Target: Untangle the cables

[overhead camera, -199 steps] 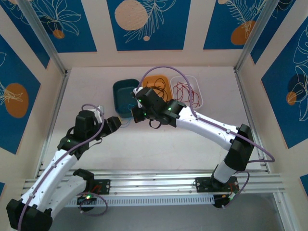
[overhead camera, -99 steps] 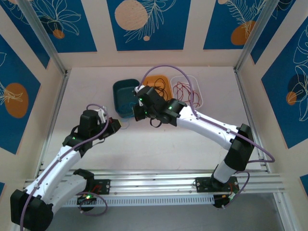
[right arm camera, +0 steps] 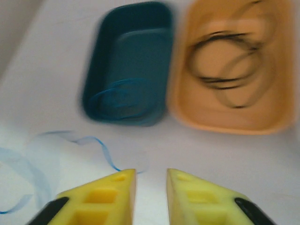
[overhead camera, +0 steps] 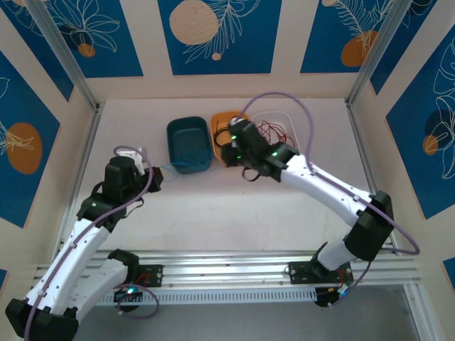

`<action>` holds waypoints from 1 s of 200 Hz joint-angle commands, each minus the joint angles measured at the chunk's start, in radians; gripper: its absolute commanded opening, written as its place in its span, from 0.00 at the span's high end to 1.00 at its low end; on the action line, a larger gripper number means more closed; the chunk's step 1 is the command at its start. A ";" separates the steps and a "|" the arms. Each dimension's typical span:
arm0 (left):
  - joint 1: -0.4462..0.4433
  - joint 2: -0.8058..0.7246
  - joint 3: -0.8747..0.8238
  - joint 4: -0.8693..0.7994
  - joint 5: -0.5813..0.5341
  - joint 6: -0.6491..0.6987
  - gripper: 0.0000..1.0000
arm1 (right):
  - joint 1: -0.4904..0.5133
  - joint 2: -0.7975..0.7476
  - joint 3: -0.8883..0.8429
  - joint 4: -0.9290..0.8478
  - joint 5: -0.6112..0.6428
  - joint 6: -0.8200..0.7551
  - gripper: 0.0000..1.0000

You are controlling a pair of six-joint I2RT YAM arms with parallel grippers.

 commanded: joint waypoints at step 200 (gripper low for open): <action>0.012 0.612 0.676 0.197 -0.146 0.282 1.00 | -0.133 -0.315 -0.216 -0.004 0.059 0.049 0.01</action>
